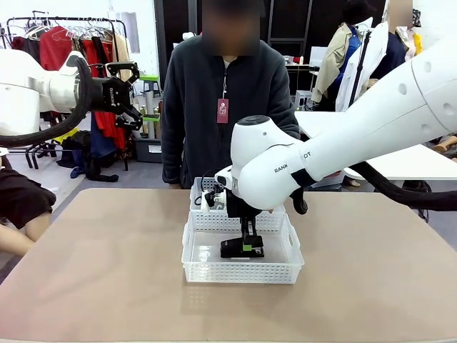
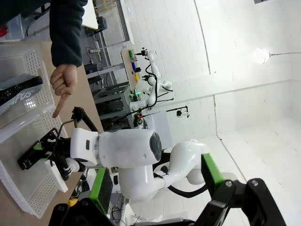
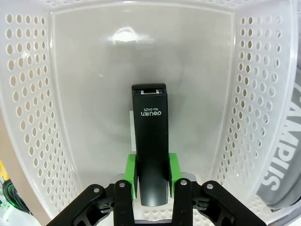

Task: Distribute items into two baskets.
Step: Place the picked Stapler into the Organizing basket as instructed by the person.

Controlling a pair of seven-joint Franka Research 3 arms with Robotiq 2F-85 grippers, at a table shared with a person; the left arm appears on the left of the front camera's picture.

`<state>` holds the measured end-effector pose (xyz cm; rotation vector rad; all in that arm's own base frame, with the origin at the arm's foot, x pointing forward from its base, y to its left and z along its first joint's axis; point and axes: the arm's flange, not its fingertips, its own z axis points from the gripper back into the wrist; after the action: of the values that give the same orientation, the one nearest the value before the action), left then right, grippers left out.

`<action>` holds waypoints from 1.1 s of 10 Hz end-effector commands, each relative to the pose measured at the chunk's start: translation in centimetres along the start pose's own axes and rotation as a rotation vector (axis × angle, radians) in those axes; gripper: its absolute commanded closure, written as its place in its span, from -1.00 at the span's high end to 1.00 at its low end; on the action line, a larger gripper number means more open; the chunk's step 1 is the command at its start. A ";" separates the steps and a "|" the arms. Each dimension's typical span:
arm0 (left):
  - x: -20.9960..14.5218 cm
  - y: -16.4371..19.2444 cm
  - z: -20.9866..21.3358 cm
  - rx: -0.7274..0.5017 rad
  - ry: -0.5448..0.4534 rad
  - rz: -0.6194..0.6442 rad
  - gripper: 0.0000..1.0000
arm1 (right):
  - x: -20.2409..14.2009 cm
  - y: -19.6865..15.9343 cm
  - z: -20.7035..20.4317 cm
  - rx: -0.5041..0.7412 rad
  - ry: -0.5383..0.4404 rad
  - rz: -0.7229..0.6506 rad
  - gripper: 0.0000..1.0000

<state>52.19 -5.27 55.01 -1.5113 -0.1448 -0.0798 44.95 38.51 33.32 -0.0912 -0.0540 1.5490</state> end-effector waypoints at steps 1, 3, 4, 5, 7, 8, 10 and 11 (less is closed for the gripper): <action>-0.1 -0.3 0.1 0.002 -0.001 0.009 1.00 | 0.1 -0.3 0.3 -0.006 0.008 -0.032 0.44; -0.1 -0.3 0.1 0.002 -0.001 0.009 1.00 | 0.1 -0.5 0.8 0.015 0.000 -0.042 1.00; -0.1 -0.3 0.1 0.002 -0.001 0.009 1.00 | 0.0 -0.6 1.0 0.020 -0.006 -0.045 1.00; -0.1 -0.3 0.1 0.002 -0.001 0.009 1.00 | 0.0 -0.6 1.1 0.029 -0.012 -0.044 1.00; -0.1 -0.3 0.1 0.002 -0.001 0.009 1.00 | -0.1 -0.5 1.5 0.059 -0.028 -0.045 1.00; -0.1 -0.3 0.1 0.002 -0.001 0.009 1.00 | -0.2 -0.6 1.9 0.071 -0.040 -0.052 1.00; -0.1 -0.3 0.1 0.002 -0.001 0.009 1.00 | -0.4 -0.8 2.5 0.100 -0.066 -0.069 1.00; -0.1 -0.3 0.1 0.002 -0.001 0.009 1.00 | -0.7 -1.2 3.0 0.119 -0.082 -0.090 1.00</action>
<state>52.19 -5.27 55.01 -1.5113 -0.1448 -0.0798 45.73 38.61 35.28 0.0184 -0.0361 1.4613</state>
